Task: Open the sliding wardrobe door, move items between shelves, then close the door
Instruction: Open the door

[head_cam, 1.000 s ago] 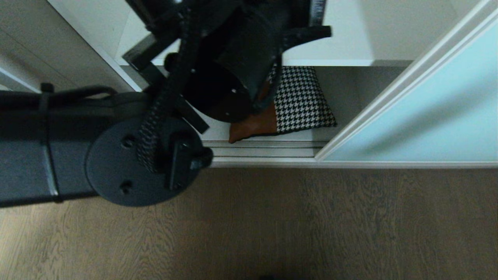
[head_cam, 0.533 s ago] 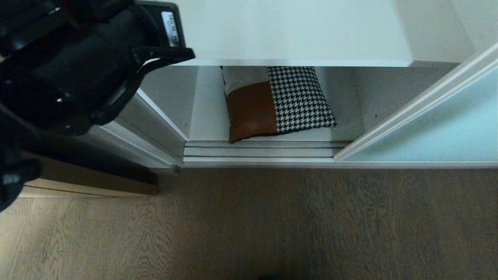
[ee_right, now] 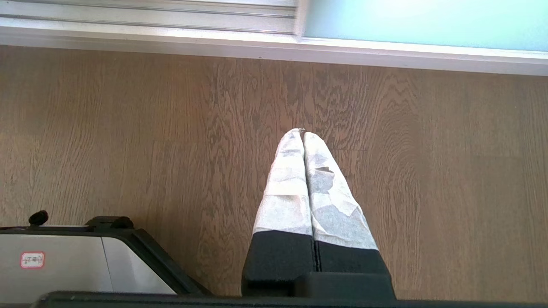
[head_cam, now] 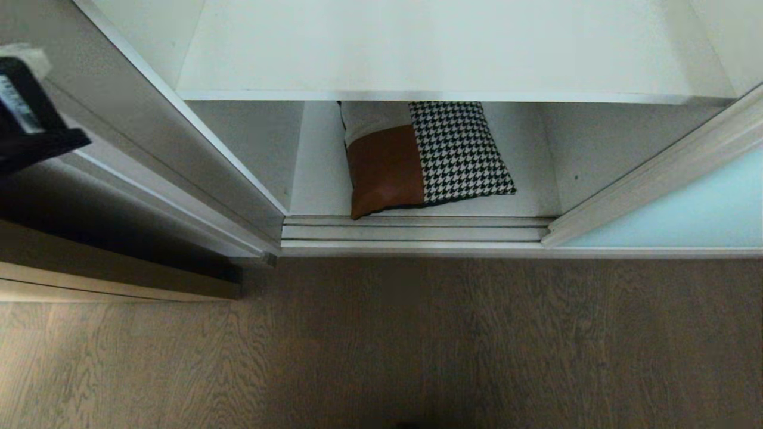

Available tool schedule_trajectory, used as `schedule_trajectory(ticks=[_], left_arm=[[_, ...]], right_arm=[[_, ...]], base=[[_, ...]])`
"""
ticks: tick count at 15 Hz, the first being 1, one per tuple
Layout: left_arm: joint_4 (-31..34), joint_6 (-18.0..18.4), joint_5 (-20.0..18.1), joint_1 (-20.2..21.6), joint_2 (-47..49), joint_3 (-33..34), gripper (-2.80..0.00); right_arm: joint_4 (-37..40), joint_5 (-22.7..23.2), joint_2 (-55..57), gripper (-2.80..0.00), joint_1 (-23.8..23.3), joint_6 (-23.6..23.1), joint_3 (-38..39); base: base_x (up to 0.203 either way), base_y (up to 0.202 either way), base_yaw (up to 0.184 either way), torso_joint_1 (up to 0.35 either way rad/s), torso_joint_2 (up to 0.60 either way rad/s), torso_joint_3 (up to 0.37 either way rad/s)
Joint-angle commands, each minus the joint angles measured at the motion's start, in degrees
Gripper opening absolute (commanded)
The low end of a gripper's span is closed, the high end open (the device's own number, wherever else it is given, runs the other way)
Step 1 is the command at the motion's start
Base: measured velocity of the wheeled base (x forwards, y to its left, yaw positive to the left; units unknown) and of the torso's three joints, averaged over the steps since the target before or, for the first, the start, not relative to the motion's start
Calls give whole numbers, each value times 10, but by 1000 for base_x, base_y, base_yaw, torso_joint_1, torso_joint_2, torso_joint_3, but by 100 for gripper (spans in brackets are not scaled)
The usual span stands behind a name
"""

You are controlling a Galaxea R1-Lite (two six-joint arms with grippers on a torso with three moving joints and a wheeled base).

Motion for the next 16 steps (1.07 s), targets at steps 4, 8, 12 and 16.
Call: schedule_trajectory(ticks=[4, 8, 12, 16], left_arm=[[5, -6, 0, 102, -190, 207, -280], [9, -36, 3, 151, -274, 331, -280], [11, -54, -14, 189, -369, 450, -280], [41, -144, -20, 223, -424, 465, -280]], right_arm=[[0, 0, 0, -280, 0, 0, 0], [0, 0, 0, -280, 0, 0, 0], [0, 0, 0, -280, 0, -1, 0], [0, -1, 0, -280, 0, 0, 0]], base=[[0, 0, 0, 0, 0, 0], [0, 0, 0, 0, 0, 0], [0, 0, 0, 0, 0, 0], [0, 0, 0, 0, 0, 0]])
